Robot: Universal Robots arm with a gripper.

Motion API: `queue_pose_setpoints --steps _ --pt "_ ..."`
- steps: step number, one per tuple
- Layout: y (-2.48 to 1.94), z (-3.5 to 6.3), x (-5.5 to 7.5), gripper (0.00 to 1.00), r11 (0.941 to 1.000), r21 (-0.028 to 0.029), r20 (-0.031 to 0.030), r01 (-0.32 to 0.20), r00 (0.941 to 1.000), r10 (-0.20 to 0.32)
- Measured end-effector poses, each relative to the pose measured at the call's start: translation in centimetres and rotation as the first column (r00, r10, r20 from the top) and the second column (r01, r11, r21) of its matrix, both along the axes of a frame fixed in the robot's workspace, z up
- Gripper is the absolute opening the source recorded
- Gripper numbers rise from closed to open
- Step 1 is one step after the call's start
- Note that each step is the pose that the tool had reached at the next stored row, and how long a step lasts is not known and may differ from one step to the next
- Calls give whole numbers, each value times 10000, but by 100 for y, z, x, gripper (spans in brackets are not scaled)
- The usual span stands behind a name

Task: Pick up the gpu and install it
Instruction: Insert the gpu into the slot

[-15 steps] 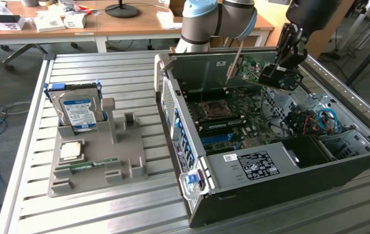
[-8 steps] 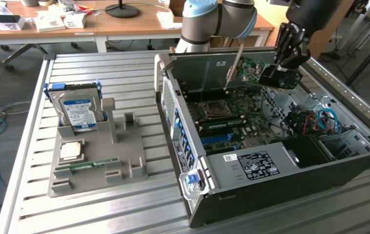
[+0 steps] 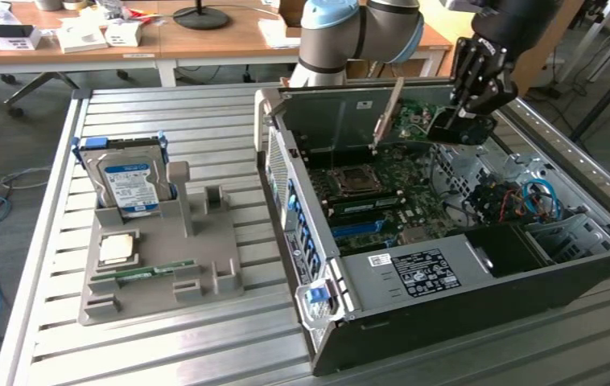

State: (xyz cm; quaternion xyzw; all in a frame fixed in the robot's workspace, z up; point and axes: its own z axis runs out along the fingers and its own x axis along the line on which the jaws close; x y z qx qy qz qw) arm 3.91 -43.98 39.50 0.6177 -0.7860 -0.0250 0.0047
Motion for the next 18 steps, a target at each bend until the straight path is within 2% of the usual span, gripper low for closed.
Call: queue_pose_setpoints --steps 6,10,15,18 --pt "0 0 0 27 9958 1 0 -916 9958 916" --pt "0 0 0 27 9879 0 0 -1549 9879 1549" --pt "0 0 0 27 9738 0 0 -2275 9738 2275" --pt "0 0 0 27 9734 0 -1 -2291 9734 2291"
